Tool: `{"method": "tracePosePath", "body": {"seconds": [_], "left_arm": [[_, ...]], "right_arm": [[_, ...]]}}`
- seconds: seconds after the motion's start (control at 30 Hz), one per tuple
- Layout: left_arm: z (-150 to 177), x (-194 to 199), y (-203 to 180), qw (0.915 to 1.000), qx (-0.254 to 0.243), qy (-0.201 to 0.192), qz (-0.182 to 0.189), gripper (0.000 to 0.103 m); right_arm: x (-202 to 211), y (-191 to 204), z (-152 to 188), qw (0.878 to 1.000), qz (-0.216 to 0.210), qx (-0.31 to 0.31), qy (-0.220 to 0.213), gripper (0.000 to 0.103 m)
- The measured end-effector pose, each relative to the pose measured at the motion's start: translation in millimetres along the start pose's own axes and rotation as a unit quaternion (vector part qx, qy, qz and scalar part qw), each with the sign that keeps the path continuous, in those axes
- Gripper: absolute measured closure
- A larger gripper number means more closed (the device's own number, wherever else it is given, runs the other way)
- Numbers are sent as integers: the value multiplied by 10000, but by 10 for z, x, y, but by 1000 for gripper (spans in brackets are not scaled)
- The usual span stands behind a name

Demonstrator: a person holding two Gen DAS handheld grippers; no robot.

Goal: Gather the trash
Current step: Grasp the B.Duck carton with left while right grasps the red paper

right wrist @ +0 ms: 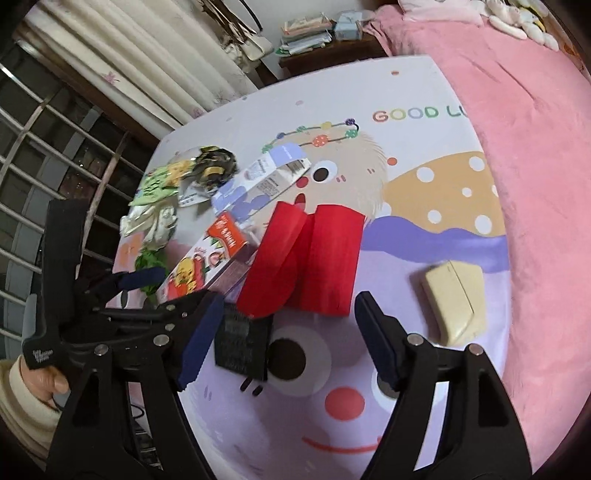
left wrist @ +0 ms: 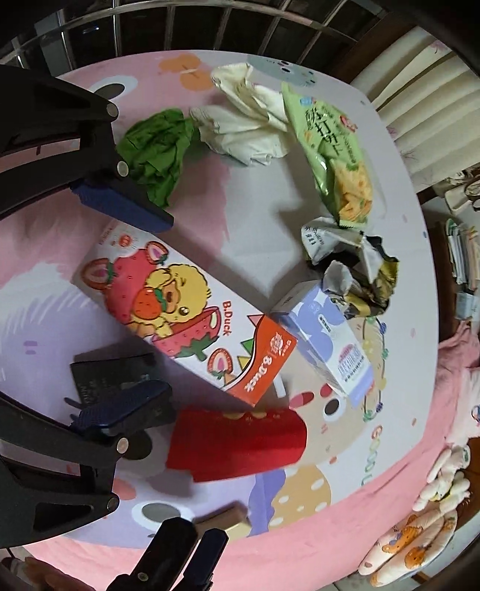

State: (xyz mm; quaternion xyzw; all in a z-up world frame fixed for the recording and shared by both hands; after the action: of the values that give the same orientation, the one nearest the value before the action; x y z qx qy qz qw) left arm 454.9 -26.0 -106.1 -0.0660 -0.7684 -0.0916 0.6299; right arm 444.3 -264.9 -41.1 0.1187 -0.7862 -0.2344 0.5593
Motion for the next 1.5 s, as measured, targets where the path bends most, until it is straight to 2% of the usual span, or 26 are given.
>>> {"method": "tracePosePath", "body": {"seconds": [0.3, 0.43, 0.67, 0.7, 0.73, 0.8, 0.93, 1.0, 1.33, 1.5], "left_arm": [[-182, -293, 13, 9994, 249, 249, 53, 21], [-220, -362, 14, 9990, 313, 304, 101, 24], [-238, -398, 18, 9986, 432, 258, 154, 33], [-219, -382, 12, 9986, 442, 254, 151, 35], [-217, -381, 8, 9985, 475, 227, 163, 38], [-204, -377, 5, 9980, 549, 198, 225, 42], [-130, -346, 12, 9971, 681, 114, 313, 46], [-92, -298, 22, 9970, 714, 34, 302, 46], [264, 185, 113, 9921, 1094, -459, 417, 46], [603, 588, 127, 9888, 1184, -814, 403, 46]], "right_arm": [[-456, -69, -192, 9982, 259, -347, 427, 29], [-609, -17, -242, 9975, 391, -322, 491, 29], [-759, 150, -218, 9978, 340, -80, 557, 30], [-774, 164, -210, 9980, 293, -83, 560, 36], [-776, 166, -205, 9980, 235, -106, 576, 49], [-780, 171, -198, 9979, 111, -161, 621, 55], [-746, 193, -174, 9981, -31, -146, 592, 78], [-700, 208, -159, 9985, -20, -85, 542, 82], [-194, 232, -18, 9986, -465, -160, 195, 84], [172, 292, 195, 9985, -546, -97, 21, 84]]}}
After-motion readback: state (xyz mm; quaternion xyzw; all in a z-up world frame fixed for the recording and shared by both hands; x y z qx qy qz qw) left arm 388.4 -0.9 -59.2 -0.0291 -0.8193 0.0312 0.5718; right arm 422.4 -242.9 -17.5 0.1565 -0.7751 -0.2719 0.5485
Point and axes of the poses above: each gripper's, at about its wrist camera, not at the fingertips, and x roughly against the way its jaws point, y to its left, z to its underside, the point moved 1 cm from there along -x, roughly the way its jaws point, and after that the axes turned 13 degrees about -x, right-handed, at the moved point
